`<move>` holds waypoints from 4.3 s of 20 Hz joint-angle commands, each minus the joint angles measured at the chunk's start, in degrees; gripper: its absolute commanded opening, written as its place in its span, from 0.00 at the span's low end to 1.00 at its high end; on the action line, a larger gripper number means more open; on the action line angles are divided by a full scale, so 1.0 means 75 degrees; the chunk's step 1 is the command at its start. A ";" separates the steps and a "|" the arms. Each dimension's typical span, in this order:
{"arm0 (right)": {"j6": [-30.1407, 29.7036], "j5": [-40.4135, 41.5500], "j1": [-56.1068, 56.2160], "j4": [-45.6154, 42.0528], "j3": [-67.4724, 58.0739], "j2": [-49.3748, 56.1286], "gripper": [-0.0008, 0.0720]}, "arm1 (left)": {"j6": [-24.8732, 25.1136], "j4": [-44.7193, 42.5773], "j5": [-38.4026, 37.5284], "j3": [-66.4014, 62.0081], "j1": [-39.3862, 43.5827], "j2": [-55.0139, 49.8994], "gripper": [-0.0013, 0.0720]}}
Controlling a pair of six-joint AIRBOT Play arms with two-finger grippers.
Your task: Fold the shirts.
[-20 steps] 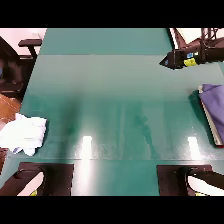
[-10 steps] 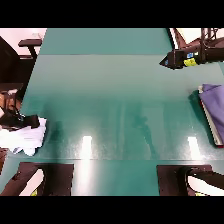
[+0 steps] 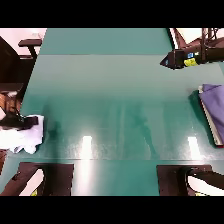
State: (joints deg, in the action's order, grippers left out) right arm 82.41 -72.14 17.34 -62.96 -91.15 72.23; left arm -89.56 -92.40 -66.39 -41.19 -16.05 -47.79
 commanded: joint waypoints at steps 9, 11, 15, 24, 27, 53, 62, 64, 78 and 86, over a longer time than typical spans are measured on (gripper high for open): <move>0.0006 0.1212 -0.0009 -0.0015 -0.0009 -0.1632 0.04 | -0.0003 0.0169 -0.1096 -0.7055 0.3914 -0.0023 0.04; 0.0017 0.1271 -0.0160 -0.0003 -0.0009 -0.1763 0.04 | -0.0003 0.0166 -0.1070 -0.7431 0.4794 -0.0201 0.04; 0.0396 0.1247 -0.0874 -0.0003 -0.0009 -0.1988 0.04 | 0.0000 0.0169 -0.0848 -0.7586 0.6569 -0.1285 0.04; 0.0402 0.0746 -0.2291 -0.0003 -0.0006 -0.2323 0.04 | 0.0793 0.2008 0.1081 -0.7638 0.8667 -0.4698 0.62; 0.0402 0.0609 -0.2463 -0.0009 -0.0006 -0.2296 0.04 | 0.0793 0.1999 0.0189 -0.8107 0.7638 -0.4701 0.62; 0.0347 0.0195 -0.1600 0.0044 0.0452 -0.1373 0.04 | 0.0542 0.3436 0.2165 -0.3348 0.2745 -0.5278 0.58; 0.0344 -0.1547 -0.2034 -0.0006 0.1084 -0.0629 0.04 | 0.0557 0.2326 0.1982 -0.4159 0.2739 -0.4194 0.05; 0.0344 -0.1405 -0.2031 0.0003 0.1993 -0.0662 0.04 | 0.0612 0.2311 0.1985 -0.4377 0.2739 -0.3826 0.05; -0.0670 0.0501 0.0530 0.1629 0.4858 0.1658 0.43 | 0.0606 0.2320 0.1501 -0.4421 0.2739 -0.3483 0.05; -0.0423 0.0388 -0.0670 0.0358 0.2288 -0.0344 0.04 | 0.0600 0.1848 0.1536 -0.5759 0.2739 -0.1737 0.05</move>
State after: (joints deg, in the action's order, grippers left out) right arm 77.93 -68.47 16.10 -55.90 -65.36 75.57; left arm -85.03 -76.62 -55.22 -79.42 4.49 -66.37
